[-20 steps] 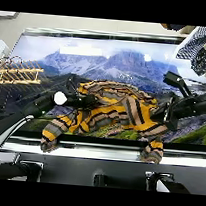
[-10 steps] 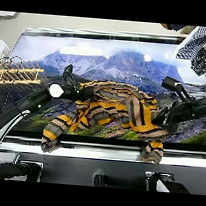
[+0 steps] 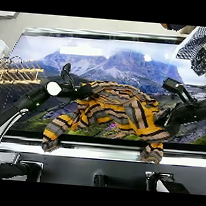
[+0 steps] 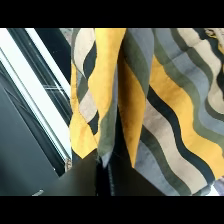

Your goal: Fold the clothes and pants, and hang the long-sleeved shirts on hangers.

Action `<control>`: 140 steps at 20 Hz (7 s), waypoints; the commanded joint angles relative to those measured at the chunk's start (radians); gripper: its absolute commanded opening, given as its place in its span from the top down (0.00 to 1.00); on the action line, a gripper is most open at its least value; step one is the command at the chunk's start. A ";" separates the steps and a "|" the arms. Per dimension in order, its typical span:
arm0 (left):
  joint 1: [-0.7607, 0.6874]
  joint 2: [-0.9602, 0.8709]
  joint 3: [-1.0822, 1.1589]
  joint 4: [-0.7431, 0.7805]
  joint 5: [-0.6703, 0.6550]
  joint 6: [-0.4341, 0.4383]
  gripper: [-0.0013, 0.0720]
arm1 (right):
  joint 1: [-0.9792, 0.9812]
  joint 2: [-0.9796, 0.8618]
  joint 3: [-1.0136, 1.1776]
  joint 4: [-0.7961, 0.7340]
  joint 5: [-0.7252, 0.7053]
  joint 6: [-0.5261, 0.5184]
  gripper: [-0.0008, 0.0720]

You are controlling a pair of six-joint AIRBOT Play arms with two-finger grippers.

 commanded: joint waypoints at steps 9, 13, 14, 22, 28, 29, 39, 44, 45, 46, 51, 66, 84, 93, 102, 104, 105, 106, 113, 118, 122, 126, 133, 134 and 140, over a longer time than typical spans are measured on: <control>-0.012 0.004 0.305 0.002 -0.167 0.049 0.96 | 0.295 -0.074 0.000 -0.142 -0.290 0.336 0.96; -0.048 0.026 0.336 0.002 -0.310 0.030 0.96 | 0.341 -0.087 0.002 -0.135 -0.540 0.485 0.96; -0.065 0.023 0.333 0.002 -0.328 0.031 0.96 | 0.341 -0.084 0.004 -0.109 -0.584 0.513 0.96; -0.254 -0.007 0.293 0.070 -0.252 0.035 0.88 | 0.340 0.071 0.009 -0.092 -0.690 0.568 0.96; -0.262 0.055 0.294 0.072 -0.259 0.034 0.25 | 0.340 0.249 0.009 -0.301 -0.656 0.896 0.95; -0.255 0.080 0.293 0.073 -0.262 0.034 0.25 | 0.340 0.280 0.009 -0.338 -0.644 0.929 0.95; -0.230 0.250 0.293 0.148 -0.385 0.025 0.25 | 0.338 0.264 0.501 -1.058 -0.210 1.363 0.96; -0.233 0.250 0.293 0.144 -0.409 -0.007 0.25 | 0.337 0.089 0.694 -1.498 -0.036 1.317 0.96; -0.234 0.250 0.293 0.143 -0.425 -0.007 0.25 | 0.337 0.066 0.694 -1.541 -0.060 1.323 0.96; -0.234 0.250 0.293 0.143 -0.443 -0.008 0.25 | 0.337 0.043 0.694 -1.568 -0.075 1.323 0.96; -0.234 0.250 0.293 0.144 -0.499 -0.006 0.25 | -0.023 -0.034 0.695 -1.371 -0.177 1.402 0.96; -0.233 0.247 0.293 0.145 -0.505 0.001 0.25 | -0.555 -0.046 0.757 -1.413 -0.699 1.694 0.95; -0.233 0.247 0.293 0.140 -0.522 -0.004 0.25 | -0.914 -0.233 0.758 -1.289 -0.993 1.896 0.95; -0.233 0.247 0.293 0.141 -0.520 -0.003 0.24 | -0.927 -0.170 0.758 -1.027 -0.824 1.669 0.38; -0.056 0.274 0.320 0.140 -0.521 0.006 0.24 | -0.927 0.167 0.758 -0.874 -0.841 1.522 0.23; 0.046 0.298 0.320 0.140 -0.522 0.062 0.24 | -0.927 0.206 0.758 -0.486 -0.969 1.520 0.25; 0.097 0.309 0.320 0.140 -0.522 0.083 0.24 | -0.927 0.200 0.758 -0.221 -0.980 1.452 0.28; 0.150 0.320 0.320 0.140 -0.523 0.108 0.24 | -0.927 0.179 0.758 0.098 -0.954 1.323 0.38; 0.384 0.330 0.275 0.140 -0.550 0.271 0.26 | -0.674 -0.025 0.758 0.525 -0.348 1.003 0.56; 0.400 0.330 0.183 0.141 -0.549 0.287 0.26 | -0.103 -0.157 0.758 0.025 -0.323 0.992 0.65; 0.400 0.330 0.130 0.144 -0.548 0.328 0.65 | 0.255 -0.297 0.756 -0.359 -0.166 0.944 0.84; 0.394 0.330 0.100 0.179 -0.547 0.393 0.90 | 0.347 -0.391 0.693 -0.380 -0.153 0.890 0.95; 0.375 0.327 0.067 0.230 -0.545 0.393 0.96 | 0.347 -0.391 0.420 -0.332 -0.288 0.858 0.95; 0.375 0.326 0.067 0.230 -0.544 0.393 0.96 | 0.347 -0.391 0.413 -0.332 -0.290 0.859 0.95; 0.375 0.324 0.067 0.230 -0.545 0.393 0.96 | 0.347 -0.391 0.411 -0.332 -0.289 0.866 0.95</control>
